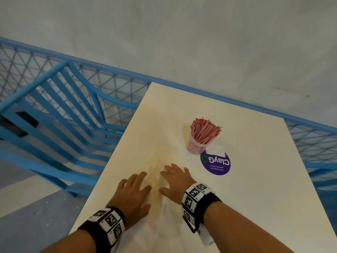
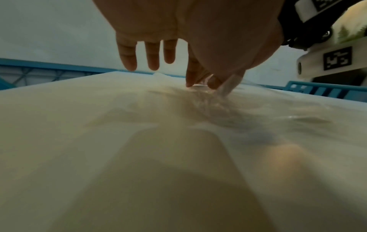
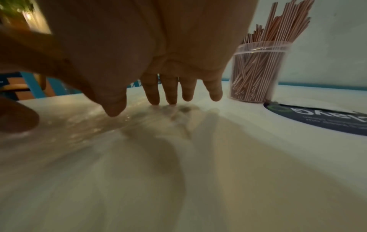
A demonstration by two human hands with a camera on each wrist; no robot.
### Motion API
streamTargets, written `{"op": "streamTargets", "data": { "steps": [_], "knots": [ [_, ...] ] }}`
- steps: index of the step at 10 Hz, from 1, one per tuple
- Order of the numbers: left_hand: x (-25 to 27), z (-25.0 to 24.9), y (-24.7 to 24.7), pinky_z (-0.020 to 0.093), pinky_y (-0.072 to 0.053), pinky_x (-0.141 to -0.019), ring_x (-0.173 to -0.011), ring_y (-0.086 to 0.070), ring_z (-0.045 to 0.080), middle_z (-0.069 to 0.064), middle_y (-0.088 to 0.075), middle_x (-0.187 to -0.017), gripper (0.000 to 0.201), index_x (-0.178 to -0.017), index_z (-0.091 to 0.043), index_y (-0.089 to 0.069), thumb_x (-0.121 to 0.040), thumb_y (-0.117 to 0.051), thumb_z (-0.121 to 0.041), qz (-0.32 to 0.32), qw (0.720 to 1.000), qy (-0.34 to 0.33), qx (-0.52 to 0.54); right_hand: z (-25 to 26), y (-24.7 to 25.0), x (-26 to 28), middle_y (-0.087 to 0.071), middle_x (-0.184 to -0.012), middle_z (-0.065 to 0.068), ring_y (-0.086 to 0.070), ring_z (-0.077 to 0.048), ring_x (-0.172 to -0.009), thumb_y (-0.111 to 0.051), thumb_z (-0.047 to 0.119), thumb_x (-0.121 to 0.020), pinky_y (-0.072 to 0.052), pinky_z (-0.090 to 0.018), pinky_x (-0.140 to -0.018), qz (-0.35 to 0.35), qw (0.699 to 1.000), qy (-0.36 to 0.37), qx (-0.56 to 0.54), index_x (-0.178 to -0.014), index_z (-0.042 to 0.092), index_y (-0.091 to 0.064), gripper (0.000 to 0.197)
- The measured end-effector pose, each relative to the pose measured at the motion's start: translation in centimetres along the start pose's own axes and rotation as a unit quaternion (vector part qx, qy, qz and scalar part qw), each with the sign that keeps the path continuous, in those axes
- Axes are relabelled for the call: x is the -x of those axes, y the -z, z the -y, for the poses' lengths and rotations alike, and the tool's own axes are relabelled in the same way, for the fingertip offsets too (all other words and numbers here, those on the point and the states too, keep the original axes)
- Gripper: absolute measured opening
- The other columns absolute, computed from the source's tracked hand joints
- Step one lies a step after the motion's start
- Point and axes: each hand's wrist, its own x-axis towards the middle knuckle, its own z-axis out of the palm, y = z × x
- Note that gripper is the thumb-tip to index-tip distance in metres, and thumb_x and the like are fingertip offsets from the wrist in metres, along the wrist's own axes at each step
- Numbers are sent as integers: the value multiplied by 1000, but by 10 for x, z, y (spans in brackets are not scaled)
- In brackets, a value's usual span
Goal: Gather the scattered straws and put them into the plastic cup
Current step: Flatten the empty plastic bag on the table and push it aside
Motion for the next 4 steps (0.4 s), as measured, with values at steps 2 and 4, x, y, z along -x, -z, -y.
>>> {"op": "streamTargets", "data": {
  "steps": [2, 4],
  "knots": [
    [-21, -6, -7, 25, -57, -66, -75, -65, 8, -12, -65, -85, 46, -81, -32, -70, -58, -46, -64, -30, 990, -122, -57, 1, -5, 6, -7, -159, 0, -5, -21, -146, -45, 42, -92, -9, -52, -117, -17, 1000, 4, -11, -145, 21, -24, 60],
    [-24, -11, -5, 36, -60, -65, -75, -69, 14, -6, -70, -89, 43, -77, -28, -72, -65, -43, -58, -65, 992, -102, -18, -5, -5, 53, -33, -150, -4, -24, -24, -140, -42, 40, -94, -18, -43, -116, -24, 997, 15, -76, -141, 19, -36, 51]
  ]
}}
